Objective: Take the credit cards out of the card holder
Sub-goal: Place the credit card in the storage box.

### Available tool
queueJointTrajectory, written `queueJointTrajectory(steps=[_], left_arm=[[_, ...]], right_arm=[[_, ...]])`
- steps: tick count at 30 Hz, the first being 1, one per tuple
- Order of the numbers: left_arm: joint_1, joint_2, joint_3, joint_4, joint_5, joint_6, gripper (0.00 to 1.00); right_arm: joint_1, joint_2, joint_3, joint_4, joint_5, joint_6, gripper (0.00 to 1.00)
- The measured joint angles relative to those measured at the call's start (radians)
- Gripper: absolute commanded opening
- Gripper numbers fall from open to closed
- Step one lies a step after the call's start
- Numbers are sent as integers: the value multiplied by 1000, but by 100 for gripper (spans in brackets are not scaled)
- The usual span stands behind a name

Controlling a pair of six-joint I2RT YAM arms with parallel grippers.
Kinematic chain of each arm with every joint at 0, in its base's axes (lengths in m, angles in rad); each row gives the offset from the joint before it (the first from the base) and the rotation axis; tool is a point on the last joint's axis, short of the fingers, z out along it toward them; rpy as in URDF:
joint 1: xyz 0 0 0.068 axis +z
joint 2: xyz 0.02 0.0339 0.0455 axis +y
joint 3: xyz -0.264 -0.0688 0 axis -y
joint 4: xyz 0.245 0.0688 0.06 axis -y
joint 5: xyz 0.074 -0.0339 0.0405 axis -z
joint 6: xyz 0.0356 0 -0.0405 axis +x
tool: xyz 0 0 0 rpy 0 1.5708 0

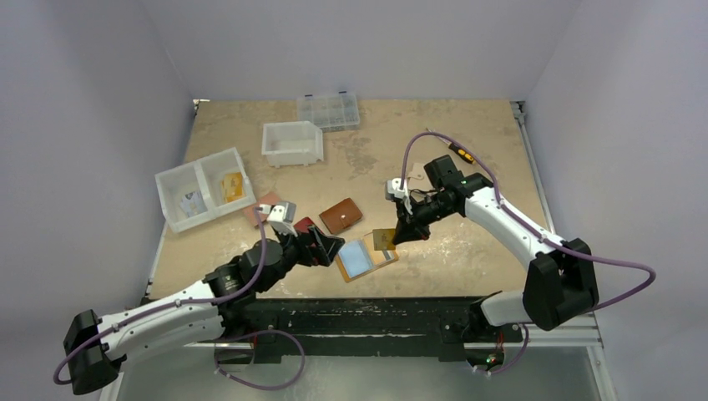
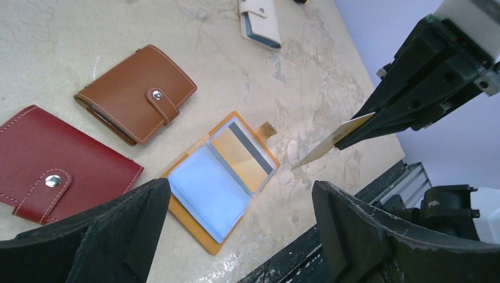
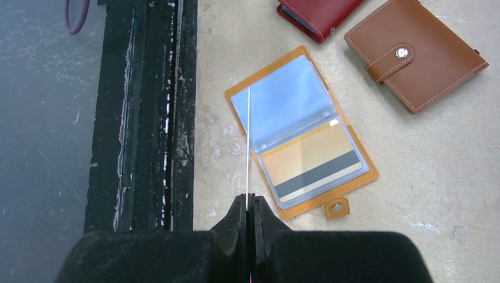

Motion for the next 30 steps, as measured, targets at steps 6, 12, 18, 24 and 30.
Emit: queueJointTrajectory(steps=[6, 12, 18, 24, 30], left_arm=[[0, 203, 62, 68, 115, 9, 92], [0, 370, 65, 249, 278, 51, 92], [0, 493, 66, 422, 350, 106, 83], [0, 594, 85, 516, 377, 151, 68], [0, 674, 132, 562, 396, 179, 45]], right_arm=[[-2, -3, 0, 0, -3, -1, 0], [-5, -3, 0, -3, -5, -2, 0], [-5, -3, 0, -8, -12, -4, 0], [-5, -3, 0, -18, -26, -10, 0], [-5, -2, 0, -20, -26, -14, 0]])
